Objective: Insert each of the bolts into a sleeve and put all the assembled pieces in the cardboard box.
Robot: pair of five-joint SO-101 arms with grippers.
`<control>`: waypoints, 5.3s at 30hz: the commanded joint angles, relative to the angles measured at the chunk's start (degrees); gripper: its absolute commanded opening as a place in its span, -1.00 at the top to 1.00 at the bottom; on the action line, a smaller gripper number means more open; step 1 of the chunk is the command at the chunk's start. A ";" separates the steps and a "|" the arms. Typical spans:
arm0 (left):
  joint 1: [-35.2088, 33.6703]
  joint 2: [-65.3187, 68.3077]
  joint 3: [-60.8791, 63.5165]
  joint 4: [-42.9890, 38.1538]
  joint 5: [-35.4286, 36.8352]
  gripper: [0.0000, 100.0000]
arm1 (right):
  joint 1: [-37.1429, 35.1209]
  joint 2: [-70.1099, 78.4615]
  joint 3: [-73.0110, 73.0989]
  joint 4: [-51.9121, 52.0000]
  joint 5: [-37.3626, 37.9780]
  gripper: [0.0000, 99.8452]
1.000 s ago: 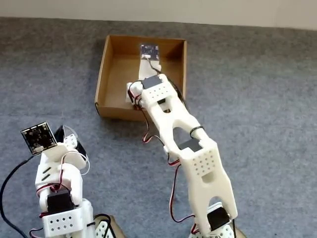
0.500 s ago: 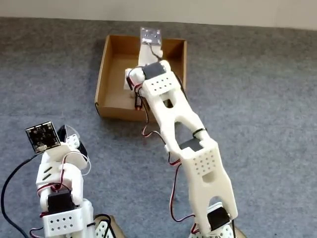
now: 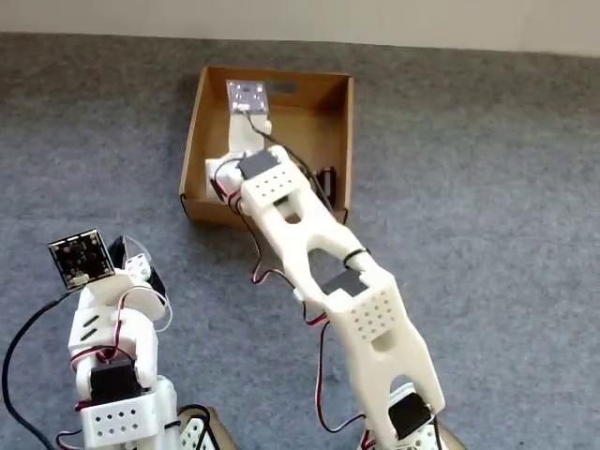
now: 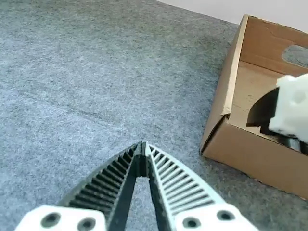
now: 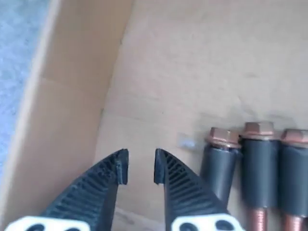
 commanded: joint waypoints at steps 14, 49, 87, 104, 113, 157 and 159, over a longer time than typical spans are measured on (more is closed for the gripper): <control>1.01 -0.75 -0.57 -0.26 -0.35 0.99 | 10.68 -1.98 0.04 1.01 -0.26 0.88; 1.10 -0.75 1.10 -2.90 -0.44 0.99 | 6.46 -43.38 -14.73 50.77 4.04 0.99; 6.37 -0.75 -9.80 9.85 -0.62 0.99 | 22.90 -147.47 118.81 2.24 8.09 0.98; 11.56 -0.75 1.19 20.57 -28.22 0.99 | 23.60 -146.42 133.85 -4.18 7.91 0.98; 11.30 -0.66 1.19 25.58 -16.26 0.99 | 23.52 -148.00 133.67 12.09 7.91 0.98; 11.30 -0.75 1.19 35.52 -16.44 0.99 | 23.25 -148.26 133.67 20.97 7.91 0.98; 11.30 -0.75 1.19 35.52 -16.44 0.99 | 23.25 -148.26 133.67 20.97 7.91 0.98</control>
